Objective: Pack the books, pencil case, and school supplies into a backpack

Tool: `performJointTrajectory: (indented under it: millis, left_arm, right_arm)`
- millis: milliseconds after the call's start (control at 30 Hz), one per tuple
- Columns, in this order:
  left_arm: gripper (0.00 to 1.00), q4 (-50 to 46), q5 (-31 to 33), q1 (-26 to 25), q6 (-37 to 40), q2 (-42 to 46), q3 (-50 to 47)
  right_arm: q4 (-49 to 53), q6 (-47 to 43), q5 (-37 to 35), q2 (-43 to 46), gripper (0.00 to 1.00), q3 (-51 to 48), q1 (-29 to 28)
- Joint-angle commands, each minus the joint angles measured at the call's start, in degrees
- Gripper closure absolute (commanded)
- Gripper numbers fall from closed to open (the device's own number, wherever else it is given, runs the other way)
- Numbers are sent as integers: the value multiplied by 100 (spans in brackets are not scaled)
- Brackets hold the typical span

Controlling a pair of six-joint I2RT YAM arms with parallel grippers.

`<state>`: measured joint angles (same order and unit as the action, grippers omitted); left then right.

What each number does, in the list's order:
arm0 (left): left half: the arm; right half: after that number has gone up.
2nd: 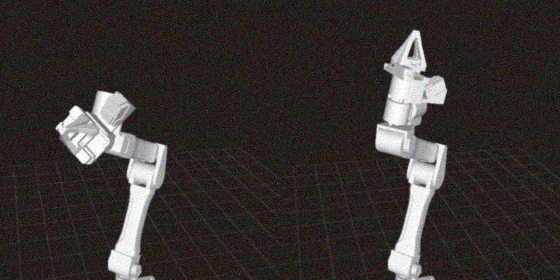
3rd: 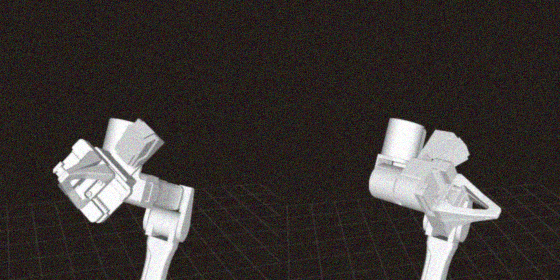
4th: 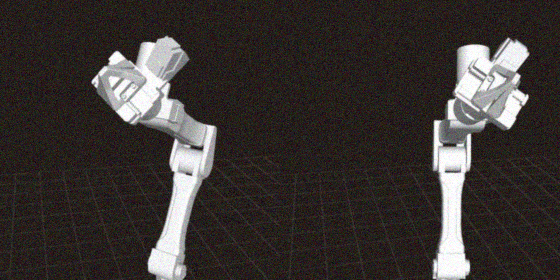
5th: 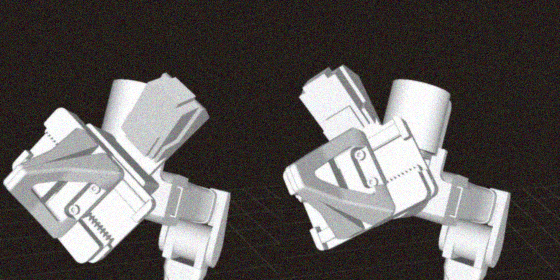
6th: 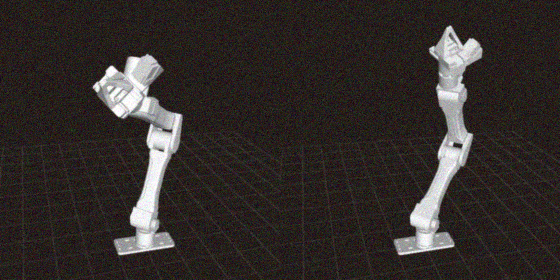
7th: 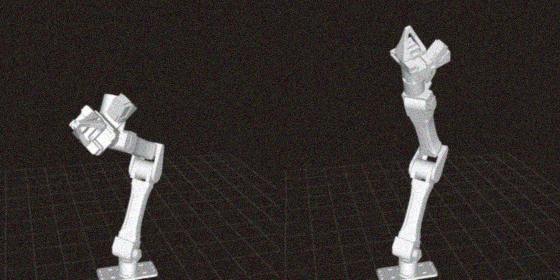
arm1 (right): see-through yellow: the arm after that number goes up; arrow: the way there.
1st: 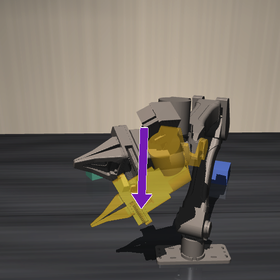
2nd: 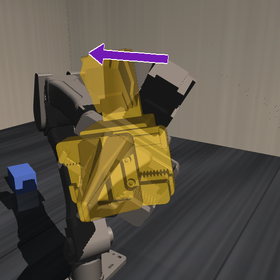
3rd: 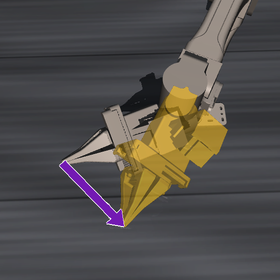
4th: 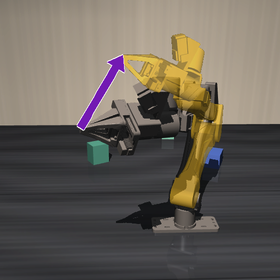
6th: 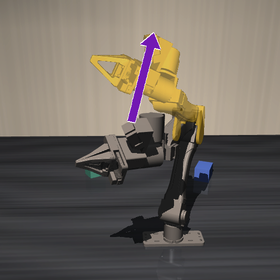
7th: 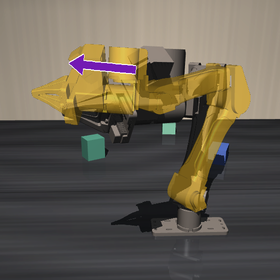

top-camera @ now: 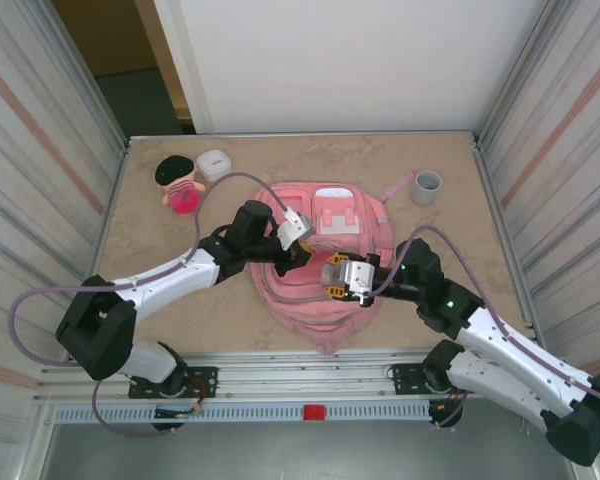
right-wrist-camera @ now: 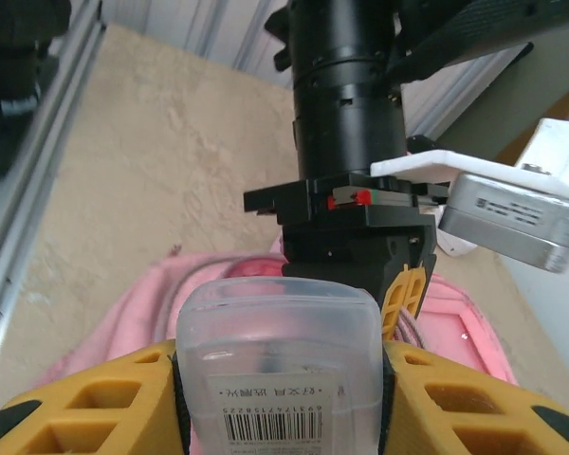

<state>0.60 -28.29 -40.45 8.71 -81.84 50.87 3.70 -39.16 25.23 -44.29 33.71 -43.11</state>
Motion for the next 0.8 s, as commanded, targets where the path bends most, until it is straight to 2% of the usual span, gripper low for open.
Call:
performJointTrajectory:
  millis: [0,167,333,467,567,767]
  left_arm:
    - [95,335,-552,-7,-93,-4,342]
    - [95,391,-664,-7,-162,60,362]
    - [95,388,-688,-7,-174,164,362]
    - [95,413,-728,-7,-223,245,353]
    - [95,484,-774,-7,-298,308,335]
    - [94,468,-739,-14,-305,486,301]
  right_arm:
    - [-337,-836,-129,-229,68,252,-39]
    - [647,-1591,-1009,-911,67,659,-114]
    - [1073,-1988,-1778,-1213,63,719,-175]
    - [1214,-1933,-2107,-1642,60,872,-278]
    - [1095,-1707,-2401,-1831,52,956,-336]
    - [860,-1338,-2482,-1653,42,925,-342]
